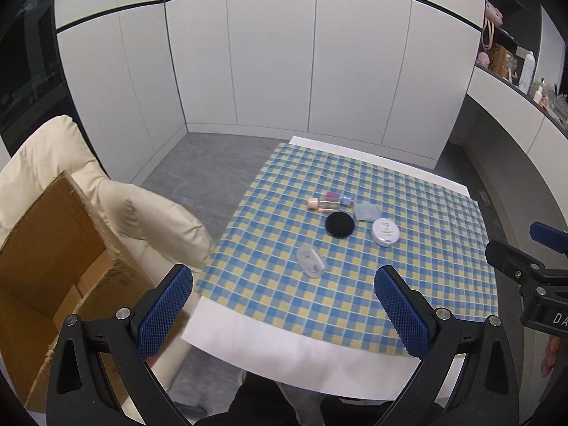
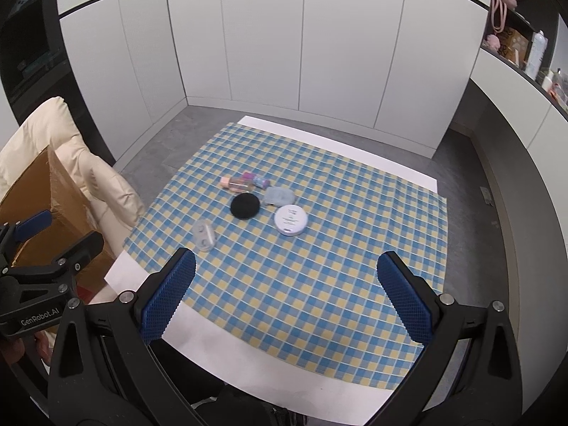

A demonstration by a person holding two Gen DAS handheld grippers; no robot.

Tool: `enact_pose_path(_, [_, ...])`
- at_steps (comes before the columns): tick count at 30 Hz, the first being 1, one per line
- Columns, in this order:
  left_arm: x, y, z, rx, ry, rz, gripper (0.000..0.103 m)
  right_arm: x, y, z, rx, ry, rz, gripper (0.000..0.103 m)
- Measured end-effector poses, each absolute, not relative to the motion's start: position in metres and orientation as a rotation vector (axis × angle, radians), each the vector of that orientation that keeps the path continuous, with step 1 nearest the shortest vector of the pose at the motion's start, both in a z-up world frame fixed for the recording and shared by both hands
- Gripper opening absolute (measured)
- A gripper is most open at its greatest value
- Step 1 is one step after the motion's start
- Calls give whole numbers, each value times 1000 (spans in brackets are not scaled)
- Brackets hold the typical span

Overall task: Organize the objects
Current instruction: 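Move both tools over the checkered table toward the cosmetics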

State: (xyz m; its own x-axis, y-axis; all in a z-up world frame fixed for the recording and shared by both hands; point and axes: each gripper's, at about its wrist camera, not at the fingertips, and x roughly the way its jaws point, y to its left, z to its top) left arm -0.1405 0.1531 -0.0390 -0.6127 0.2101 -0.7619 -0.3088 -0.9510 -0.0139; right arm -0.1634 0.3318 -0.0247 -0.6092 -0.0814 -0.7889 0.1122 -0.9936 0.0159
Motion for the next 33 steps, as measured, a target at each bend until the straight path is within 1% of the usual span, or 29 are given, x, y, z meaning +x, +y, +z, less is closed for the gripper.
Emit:
enact_pose_path(6, [-140, 164, -42, -1202, 165, 2563, 102, -162, 345, -27, 1343, 48, -2745, 103])
enact_pose_path(19, [-138, 178, -52, -1208, 221, 2519, 102, -164, 366, -33, 1385, 23, -2761, 103])
enact_pose_path(22, [-137, 180, -54, -1215, 198, 2496, 102, -167, 372, -38, 1406, -22, -2755, 103])
enact_pose_path(25, [-137, 186, -57, -1214, 221, 2497, 102, -169, 374, -44, 1435, -41, -2738, 103])
enact_pose_path(31, [-142, 188, -69, -1241, 219, 2490, 102, -168, 376, -53, 1443, 36, -2748, 103])
enact_pose_path(33, [-143, 190, -73, -1255, 227, 2487, 102, -168, 384, -53, 1440, 29, -2762, 103])
